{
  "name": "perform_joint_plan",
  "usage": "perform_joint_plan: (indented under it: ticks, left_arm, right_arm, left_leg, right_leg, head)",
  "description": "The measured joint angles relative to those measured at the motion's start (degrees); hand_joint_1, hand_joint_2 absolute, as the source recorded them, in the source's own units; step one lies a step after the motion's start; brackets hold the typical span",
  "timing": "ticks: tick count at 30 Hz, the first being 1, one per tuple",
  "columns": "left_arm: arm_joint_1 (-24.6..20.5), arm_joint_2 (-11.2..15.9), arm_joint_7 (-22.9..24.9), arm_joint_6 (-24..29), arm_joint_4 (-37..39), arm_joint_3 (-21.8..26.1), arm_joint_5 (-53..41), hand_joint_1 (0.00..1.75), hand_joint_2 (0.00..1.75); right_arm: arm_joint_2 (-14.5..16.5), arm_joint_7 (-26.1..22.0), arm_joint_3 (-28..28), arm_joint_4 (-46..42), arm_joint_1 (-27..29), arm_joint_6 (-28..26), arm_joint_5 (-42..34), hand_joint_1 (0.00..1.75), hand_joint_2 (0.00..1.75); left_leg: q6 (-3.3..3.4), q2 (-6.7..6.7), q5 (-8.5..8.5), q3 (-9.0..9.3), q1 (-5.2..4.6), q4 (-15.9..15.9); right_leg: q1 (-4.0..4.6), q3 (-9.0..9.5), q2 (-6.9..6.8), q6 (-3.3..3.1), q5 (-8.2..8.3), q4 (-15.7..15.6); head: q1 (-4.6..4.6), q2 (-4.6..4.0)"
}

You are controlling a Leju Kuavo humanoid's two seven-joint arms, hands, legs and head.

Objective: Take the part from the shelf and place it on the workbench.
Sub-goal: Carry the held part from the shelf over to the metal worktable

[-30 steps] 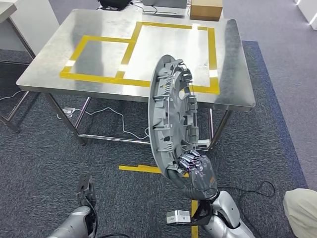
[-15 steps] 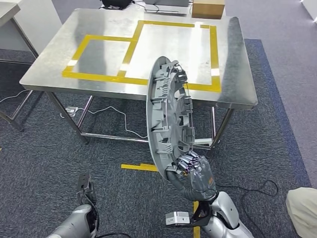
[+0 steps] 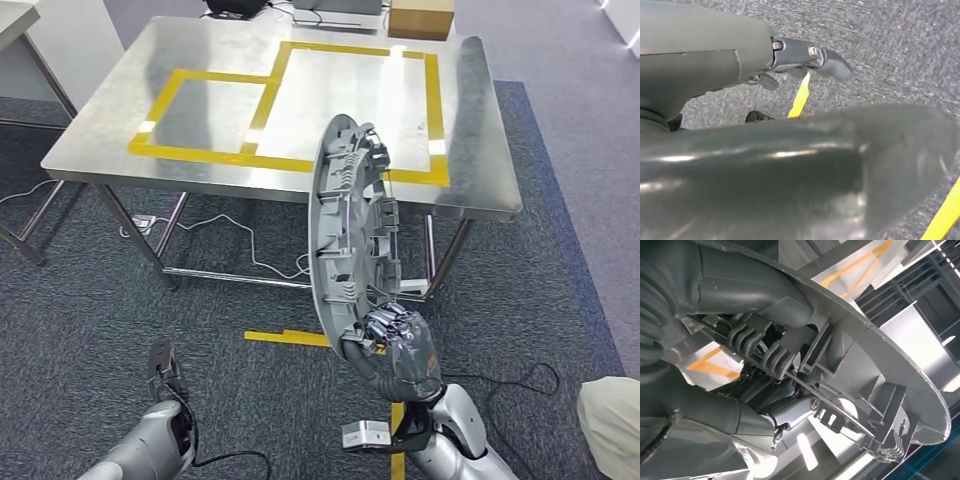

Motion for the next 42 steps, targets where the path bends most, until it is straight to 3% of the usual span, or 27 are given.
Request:
perform_joint_plan:
  ticks: [2, 5, 6, 7, 8, 9, 11, 12, 15, 17, 18, 20, 21, 22, 23, 24, 26, 27, 28, 32, 34, 36, 37, 38, 39, 41, 42]
  left_arm:
    - [-0.25, -0.09, -0.16, 0.16, -0.01, 0.21, 0.28, 0.0, 0.0]
    - [-0.43, -0.22, -0.66, 0.2, 0.0, 0.67, 0.77, 0.0, 0.0]
    - [-0.38, -0.22, -0.75, 0.16, 0.01, 0.86, 0.94, 0.0, 0.0]
    - [-0.34, -0.2, -0.79, 0.1, 0.01, 1.07, 1.1, 0.0, 0.0]
    - [-0.32, -0.16, -0.8, 0.01, 0.01, 1.23, 1.23, 0.0, 0.0]
    - [-0.33, -0.14, -0.83, -0.08, 0.01, 1.37, 1.4, 0.0, 0.0]
    - [-0.36, -0.1, -0.96, -0.29, 0.01, 1.66, 1.8, 0.0, 0.0]
    - [-0.35, -0.04, -1.04, -0.38, 0.01, 1.86, 2.0, 0.0, 0.0]
    - [-0.22, 0.27, -1.23, -0.43, 0.0, 2.49, 2.4, 0.0, 0.0]
    - [-0.21, 0.47, -1.39, -0.32, -0.01, 2.69, 2.48, 0.0, 0.0]
    - [-0.22, 0.59, -1.43, -0.27, -0.02, 2.76, 2.49, 0.0, 0.0]
    - [-0.11, 0.78, -1.48, -0.21, -0.01, 2.94, 2.56, 0.0, 0.0]
    - [0.05, 0.86, -1.48, -0.21, 0.0, 3.03, 2.6, 0.0, 0.0]
    - [0.21, 0.93, -1.48, -0.2, 0.01, 3.11, 2.64, 0.0, 0.0]
    - [0.33, 0.97, -1.49, -0.2, 0.01, 3.16, 2.66, 0.0, 0.0]
    - [0.38, 1.02, -1.54, -0.21, 0.01, 3.19, 2.66, 0.0, 0.0]
    - [0.37, 1.1, -1.7, -0.22, 0.01, 3.23, 2.66, 0.0, 0.0]
    - [0.36, 1.1, -1.79, -0.22, 0.01, 3.27, 2.66, 0.0, 0.0]
    - [0.4, 1.09, -1.84, -0.22, 0.01, 3.32, 2.67, 0.0, 0.0]
    - [0.56, 1.11, -1.95, -0.16, 0.01, 3.56, 2.68, 0.0, 0.0]
    - [0.44, 1.13, -2.01, -0.16, 0.01, 3.64, 2.67, 0.0, 0.0]
    - [0.49, 1.09, -2.03, -0.18, 0.01, 3.69, 2.67, 0.0, 0.0]
    - [0.58, 1.08, -2.05, -0.18, 0.01, 3.69, 2.67, 0.0, 0.0]
    - [0.64, 1.05, -2.08, -0.16, 0.01, 3.7, 2.68, 0.0, 0.0]
    - [0.69, 1.01, -2.12, -0.15, 0.01, 3.71, 2.68, 0.0, 0.0]
    - [0.65, 0.84, -2.17, -0.14, 0.01, 3.73, 2.67, 0.0, 0.0]
    - [0.59, 0.74, -2.17, -0.14, 0.01, 3.73, 2.66, 0.0, 0.0]
  right_arm:
    - [-0.09, -0.33, -0.05, 0.08, -0.13, 0.0, -0.1, 1.75, 1.75]
    - [-0.16, -0.59, -0.05, 0.27, -0.33, 0.0, -0.14, 1.75, 1.75]
    - [-0.16, -0.61, -0.01, 0.39, -0.37, 0.01, -0.14, 1.75, 1.75]
    - [-0.16, -0.62, 0.05, 0.55, -0.49, 0.02, -0.15, 1.75, 1.75]
    - [-0.16, -0.62, 0.13, 0.75, -0.72, 0.03, -0.17, 1.75, 1.75]
    - [-0.16, -0.61, 0.25, 1.0, -1.08, 0.06, -0.21, 1.75, 1.75]
    - [-0.15, -0.57, 0.51, 1.54, -2.08, 0.13, -0.28, 1.75, 1.75]
    - [-0.13, -0.55, 0.67, 1.85, -2.62, 0.17, -0.31, 1.75, 1.75]
    - [-0.05, -0.58, 1.02, 2.78, -3.83, 0.24, -0.34, 1.75, 1.75]
    - [0.02, -0.6, 1.21, 3.31, -4.39, 0.24, -0.35, 1.75, 1.75]
    - [0.1, -0.59, 1.31, 3.55, -4.66, 0.25, -0.37, 1.75, 1.75]
    - [0.23, -0.59, 1.45, 4.02, -5.04, 0.26, -0.39, 1.75, 1.75]
    - [0.27, -0.59, 1.52, 4.25, -5.11, 0.26, -0.39, 1.75, 1.75]
    - [0.28, -0.59, 1.6, 4.45, -5.14, 0.26, -0.39, 1.75, 1.75]
    - [0.28, -0.59, 1.68, 4.63, -5.14, 0.26, -0.39, 1.75, 1.75]
    - [0.28, -0.59, 1.76, 4.79, -5.13, 0.26, -0.42, 1.75, 1.75]
    - [0.28, -0.59, 1.89, 4.99, -5.16, 0.24, -0.48, 1.75, 1.75]
    - [0.28, -0.58, 1.94, 5.06, -5.21, 0.23, -0.53, 1.75, 1.75]
    - [0.27, -0.58, 1.99, 5.09, -5.28, 0.22, -0.57, 1.75, 1.75]
    - [0.26, -0.57, 2.27, 5.2, -5.43, 0.2, -0.69, 1.75, 1.75]
    - [0.26, -0.57, 2.47, 5.27, -5.47, 0.2, -0.71, 1.75, 1.75]
    - [0.26, -0.59, 2.61, 5.38, -5.49, 0.2, -0.72, 1.75, 1.75]
    - [0.26, -0.59, 2.66, 5.46, -5.46, 0.2, -0.73, 1.75, 1.75]
    - [0.25, -0.59, 2.69, 5.54, -5.42, 0.2, -0.73, 1.75, 1.75]
    - [0.25, -0.58, 2.72, 5.59, -5.39, 0.2, -0.74, 1.75, 1.75]
    - [0.23, -0.56, 2.72, 5.63, -5.41, 0.16, -0.74, 1.75, 1.75]
    - [0.22, -0.55, 2.71, 5.63, -5.5, 0.13, -0.67, 1.75, 1.75]
  left_leg:
    - [0.89, 0.0, 0.21, 0.07, 0.15, -0.28]
    - [1.66, 0.01, 0.25, 0.1, 0.06, -0.41]
    - [1.73, 0.01, 0.22, 0.11, -0.04, -0.41]
    - [1.78, -0.01, 0.18, 0.15, -0.14, -0.4]
    - [1.8, -0.06, 0.15, 0.21, -0.23, -0.39]
    - [1.78, -0.12, 0.09, 0.31, -0.31, -0.39]
    - [1.58, -0.22, -0.09, 0.41, -0.54, -0.33]
    - [1.38, -0.23, -0.16, 0.35, -0.66, -0.3]
    - [0.59, -0.15, -0.29, 0.23, -0.76, -0.32]
    - [-0.08, -0.09, -1.25, -0.1, -0.67, 0.9]
    - [-0.48, -0.07, -2.48, -1.05, -0.58, 3.06]
    - [-1.14, -0.03, -5.71, -4.58, -0.23, 10.27]
    - [-1.37, -0.02, -6.78, -6.45, -0.05, 13.72]
    - [-1.52, -0.01, -6.83, -7.62, 0.1, 15.61]
    - [-1.61, 0.0, -5.68, -7.82, 0.22, 15.37]
    - [-1.64, 0.02, -3.49, -6.94, 0.32, 12.83]
    - [-1.55, 0.08, 0.83, -3.83, 0.33, 5.27]
    - [-1.34, 0.09, 1.73, -2.61, 0.25, 2.35]
    - [-1.09, 0.09, 1.81, -2.0, 0.15, 0.86]
    - [0.53, -0.01, 1.02, -1.44, 0.1, 0.03]
    - [1.26, -0.04, 0.85, -1.04, 0.2, -0.2]
    - [1.67, -0.07, 0.58, -0.9, 0.02, -0.17]
    - [1.78, -0.1, 0.43, -0.76, -0.1, -0.16]
    - [1.84, -0.14, 0.24, -0.55, -0.22, -0.14]
    - [1.85, -0.2, 0.01, -0.24, -0.33, -0.12]
    - [1.71, -0.31, -0.52, 0.43, -0.56, -0.11]
    - [1.54, -0.35, -0.74, 0.58, -0.64, -0.06]
  right_leg:
    - [-0.12, -1.0, 0.0, 0.49, -1.29, 1.75]
    - [-0.16, -6.12, 0.02, 0.74, -5.91, 12.13]
    - [-0.16, -7.84, 0.02, 0.75, -6.75, 15.31]
    - [-0.16, -8.71, 0.01, 0.7, -6.54, 16.6]
    - [-0.15, -8.49, 0.01, 0.55, -5.26, 15.65]
    - [-0.12, -7.18, 0.01, 0.31, -3.17, 12.53]
    - [0.04, -3.39, -0.02, -0.27, 0.14, 4.65]
    - [0.13, -1.97, -0.04, -0.47, 0.76, 1.98]
    - [0.21, -0.84, 0.0, -0.84, 0.48, 0.21]
    - [-0.06, -0.44, -0.04, -1.26, 0.51, -0.15]
    - [-0.23, -0.18, -0.11, -1.5, 0.5, -0.31]
    - [-0.29, 0.11, -0.19, -1.85, 0.29, -0.34]
    - [-0.29, 0.23, -0.17, -1.92, 0.16, -0.32]
    - [-0.3, 0.38, -0.13, -1.93, 0.01, -0.3]
    - [-0.32, 0.6, -0.06, -1.87, -0.19, -0.27]
    - [-0.37, 0.92, 0.01, -1.74, -0.44, -0.22]
    - [-0.36, 1.5, 0.08, -1.22, -1.08, -0.11]
    - [-0.3, 1.58, 0.11, -0.9, -1.32, -0.01]
    - [-0.22, 1.53, 0.12, -0.58, -1.46, 0.02]
    - [-0.3, 1.05, 0.03, 0.64, -2.38, 0.69]
    - [-0.31, -1.66, 0.02, 0.85, -4.75, 5.77]
    - [-0.27, -6.21, 0.03, 0.86, -7.26, 13.5]
    - [-0.25, -7.98, 0.03, 0.81, -7.43, 15.91]
    - [-0.22, -8.72, 0.03, 0.66, -6.41, 16.16]
    - [-0.17, -8.31, 0.03, 0.42, -4.33, 14.17]
    - [0.1, -5.32, -0.01, -0.34, 0.26, 6.7]
    - [0.27, -3.72, -0.02, -0.66, 1.37, 3.49]
  head:
    - [0.18, 0.0]
    - [0.52, 0.0]
    - [0.52, 0.0]
    - [0.54, 0.0]
    - [0.54, 0.0]
    - [0.54, 0.0]
    - [0.52, 0.0]
    - [0.52, 0.0]
    - [0.47, 0.0]
    - [0.34, 0.0]
    - [0.22, 0.0]
    - [0.02, 0.0]
    - [0.03, 0.0]
    - [0.03, 0.0]
    - [0.02, 0.0]
    - [0.02, 0.0]
    - [0.0, 0.0]
    - [0.0, 0.0]
    - [0.03, 0.0]
    - [0.1, 0.0]
    - [0.39, 0.0]
    - [0.6, 0.0]
    - [0.6, 0.0]
    - [0.6, 0.0]
    - [0.6, 0.0]
    - [0.56, 0.0]
    - [0.54, 0.0]
